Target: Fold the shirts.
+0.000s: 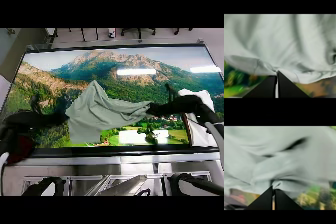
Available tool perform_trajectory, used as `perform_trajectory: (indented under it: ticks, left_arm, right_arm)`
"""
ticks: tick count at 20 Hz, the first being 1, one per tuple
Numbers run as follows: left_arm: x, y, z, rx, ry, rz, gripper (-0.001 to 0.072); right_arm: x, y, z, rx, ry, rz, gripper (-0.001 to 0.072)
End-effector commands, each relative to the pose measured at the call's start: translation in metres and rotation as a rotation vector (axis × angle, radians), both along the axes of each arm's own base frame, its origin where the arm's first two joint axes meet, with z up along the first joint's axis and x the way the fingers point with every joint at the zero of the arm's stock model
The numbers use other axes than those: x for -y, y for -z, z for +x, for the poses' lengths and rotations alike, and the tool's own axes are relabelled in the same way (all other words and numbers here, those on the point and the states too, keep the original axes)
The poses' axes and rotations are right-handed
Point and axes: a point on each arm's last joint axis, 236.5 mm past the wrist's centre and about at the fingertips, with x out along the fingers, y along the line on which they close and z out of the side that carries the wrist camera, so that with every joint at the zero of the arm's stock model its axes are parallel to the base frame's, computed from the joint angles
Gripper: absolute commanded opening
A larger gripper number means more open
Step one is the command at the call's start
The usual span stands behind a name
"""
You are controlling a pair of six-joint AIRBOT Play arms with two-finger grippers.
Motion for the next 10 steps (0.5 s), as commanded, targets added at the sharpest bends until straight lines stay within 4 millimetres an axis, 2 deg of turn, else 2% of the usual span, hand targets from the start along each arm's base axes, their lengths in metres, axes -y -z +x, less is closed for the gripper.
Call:
perform_trajectory:
  ticks: [1,2,3,4,6,7,8,10]
  left_arm:
    - [-0.006,-0.243,-0.020,0.688,-0.067,0.048,0.0015]
    - [-0.013,-0.328,-0.058,0.932,-0.122,0.064,0.0014]
    - [-0.018,-0.393,-0.103,1.134,-0.168,0.093,0.0015]
    - [-0.022,-0.446,-0.152,1.304,-0.203,0.136,0.0015]
    - [-0.022,-0.510,-0.228,1.515,-0.239,0.204,0.0015]
    - [-0.021,-0.530,-0.252,1.581,-0.247,0.214,0.0015]
    - [-0.019,-0.548,-0.269,1.628,-0.250,0.220,0.0015]
    - [-0.015,-0.570,-0.275,1.655,-0.234,0.253,0.0015]
  right_arm:
    - [0.003,-0.194,0.001,0.437,-0.001,0.033,0.0027]
    - [0.008,-0.264,-0.011,0.623,0.019,0.007,0.0027]
    - [0.012,-0.335,-0.031,0.817,0.046,-0.019,0.0027]
    - [0.013,-0.397,-0.058,0.999,0.068,-0.049,0.0027]
    - [0.013,-0.485,-0.116,1.279,0.094,-0.100,0.0027]
    - [0.013,-0.513,-0.138,1.371,0.107,-0.116,0.0027]
    - [0.013,-0.536,-0.159,1.458,0.113,-0.140,0.0027]
    - [0.013,-0.562,-0.180,1.554,0.128,-0.162,0.0027]
